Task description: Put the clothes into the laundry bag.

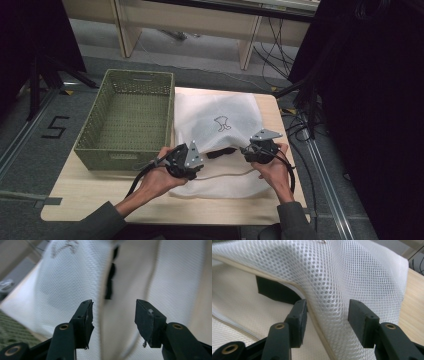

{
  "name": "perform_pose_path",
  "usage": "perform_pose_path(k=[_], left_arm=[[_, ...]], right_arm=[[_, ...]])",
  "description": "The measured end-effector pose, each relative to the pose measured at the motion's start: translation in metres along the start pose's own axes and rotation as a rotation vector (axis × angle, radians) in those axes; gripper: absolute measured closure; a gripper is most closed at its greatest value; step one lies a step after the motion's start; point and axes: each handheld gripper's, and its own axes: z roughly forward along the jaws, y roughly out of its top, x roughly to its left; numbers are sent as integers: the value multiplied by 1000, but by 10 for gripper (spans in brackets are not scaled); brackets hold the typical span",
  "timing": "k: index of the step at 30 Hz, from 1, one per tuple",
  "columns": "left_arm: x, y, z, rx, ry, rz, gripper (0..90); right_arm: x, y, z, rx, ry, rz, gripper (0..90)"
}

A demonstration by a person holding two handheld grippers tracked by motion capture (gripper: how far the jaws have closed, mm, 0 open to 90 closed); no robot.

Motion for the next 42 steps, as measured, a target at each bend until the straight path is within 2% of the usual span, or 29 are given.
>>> perform_pose_path(k=[2,4,6,9,11,13,14,16,17,18,19,21,23,26,27,28,30,31,32,33,34,35,37,39,40,41,42], left_arm=[[4,-1,13,12,18,-3,511],[7,-3,24,29,9,19,617],[7,-4,32,49,15,54,771],[5,-8,33,61,-21,69,840],[3,-12,28,88,-46,117,843],[1,-18,28,96,-71,106,845],[0,-23,30,99,-92,82,845],[-2,-30,36,124,-123,78,847],[-4,-33,40,140,-136,81,846],[-5,-36,44,170,-150,101,846],[-7,-40,48,186,-164,100,845],[-10,-44,56,207,-183,106,843],[-10,-44,57,198,-183,93,842],[-8,-44,55,197,-189,85,828],[-8,-44,54,196,-189,84,821],[-9,-44,54,193,-195,73,808],[-8,-43,51,181,-188,76,788],[-8,-42,50,179,-193,69,777],[-7,-41,48,171,-195,68,760],[-6,-41,47,166,-201,57,745],[-7,-40,46,165,-205,45,738],[-5,-40,44,169,-212,53,728],[-5,-38,40,146,-209,33,694],[-4,-36,36,133,-211,17,650],[-4,-36,33,120,-209,12,616],[-5,-35,31,109,-209,7,588],[-5,-34,29,102,-208,-6,566]], right_arm=[[-2,-1,2,12,9,-9,684],[-6,-1,3,23,24,-24,810],[-7,-2,3,32,37,-33,872],[-7,-1,-1,41,58,-35,882],[-5,-2,-6,54,77,-38,884],[-4,-6,-5,83,105,-55,885],[1,-11,1,71,110,-30,886],[6,-17,9,159,141,-46,887],[8,-21,15,174,145,-63,887],[9,-23,19,214,153,-73,887],[11,-26,23,246,156,-70,887],[12,-32,33,291,167,-91,887],[12,-35,37,317,174,-70,886],[9,-37,38,297,182,-60,869],[11,-37,36,299,173,-26,850],[9,-37,35,287,179,-31,828],[7,-35,29,266,176,-22,769],[8,-34,26,261,174,2,752],[6,-33,24,235,175,-11,736],[7,-32,21,225,169,9,721],[5,-31,18,211,174,4,710],[6,-32,18,178,167,12,692],[6,-30,14,140,167,40,671],[4,-27,8,124,181,56,657],[4,-26,7,99,178,67,638],[1,-26,6,58,177,50,632],[1,-25,5,40,184,68,625]])
